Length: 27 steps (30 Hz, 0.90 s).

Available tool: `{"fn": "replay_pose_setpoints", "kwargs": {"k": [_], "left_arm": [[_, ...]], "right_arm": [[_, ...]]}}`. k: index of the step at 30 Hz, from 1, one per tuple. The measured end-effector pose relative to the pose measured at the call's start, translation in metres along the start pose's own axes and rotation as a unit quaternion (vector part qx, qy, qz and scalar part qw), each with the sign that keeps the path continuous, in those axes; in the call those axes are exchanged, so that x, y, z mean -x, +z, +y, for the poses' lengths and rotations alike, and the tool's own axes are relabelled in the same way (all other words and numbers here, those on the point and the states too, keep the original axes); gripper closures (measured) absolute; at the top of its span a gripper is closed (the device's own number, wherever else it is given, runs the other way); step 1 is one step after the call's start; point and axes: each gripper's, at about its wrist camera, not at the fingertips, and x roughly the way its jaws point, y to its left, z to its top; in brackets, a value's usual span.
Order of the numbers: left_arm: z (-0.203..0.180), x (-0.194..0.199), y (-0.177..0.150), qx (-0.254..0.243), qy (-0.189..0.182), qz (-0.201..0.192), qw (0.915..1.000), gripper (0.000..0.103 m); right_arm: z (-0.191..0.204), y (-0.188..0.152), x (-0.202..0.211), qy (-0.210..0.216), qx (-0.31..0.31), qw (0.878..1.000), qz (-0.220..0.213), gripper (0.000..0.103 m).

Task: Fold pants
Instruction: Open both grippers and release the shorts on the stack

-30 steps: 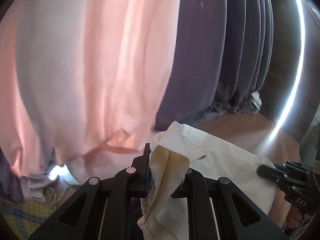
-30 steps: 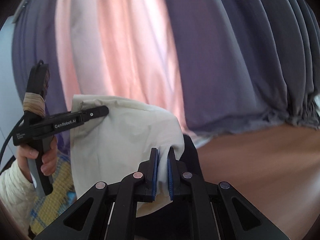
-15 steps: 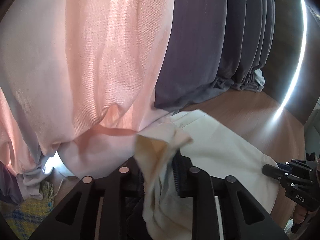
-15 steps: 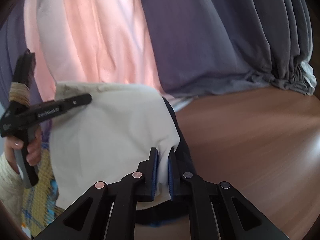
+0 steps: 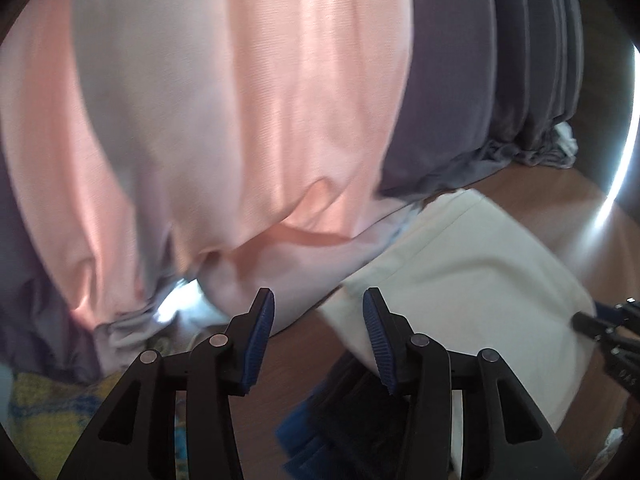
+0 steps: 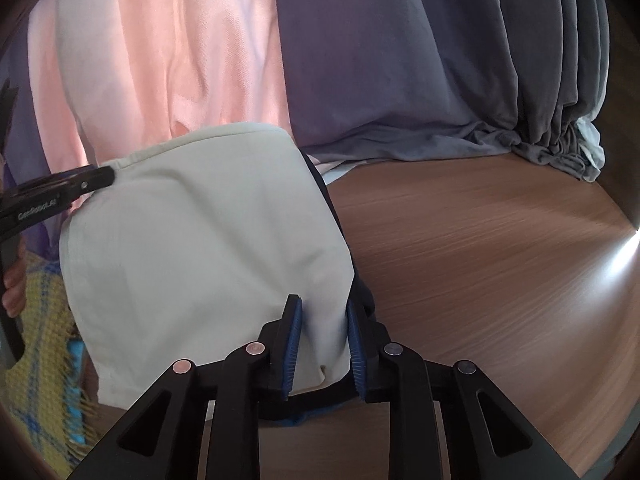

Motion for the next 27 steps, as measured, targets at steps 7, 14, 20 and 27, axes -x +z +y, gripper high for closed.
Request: {"fn": "replay_pose_setpoints", "kwargs": {"k": [7,14,20,27], "left_arm": [[-0.007,0.054,-0.010,0.029,0.082,-0.035,0.9956,0.050],[-0.041,0.129,-0.030,0.052,0.123,-0.094,0.9866,0.024],[-0.083,0.175,-0.055,0.097,0.136,-0.124,0.9781,0.011],[-0.131,0.219,-0.077,0.151,0.144,-0.135,0.9688,0.004]], "right_arm": [[-0.003,0.002,0.015,0.002,0.011,0.999,-0.036,0.060],[-0.020,0.005,0.067,0.026,0.039,0.990,-0.134,0.028],[-0.042,0.003,0.108,0.027,0.072,0.981,-0.181,0.018],[-0.072,-0.008,0.150,0.070,0.095,0.975,-0.189,0.018]]}}
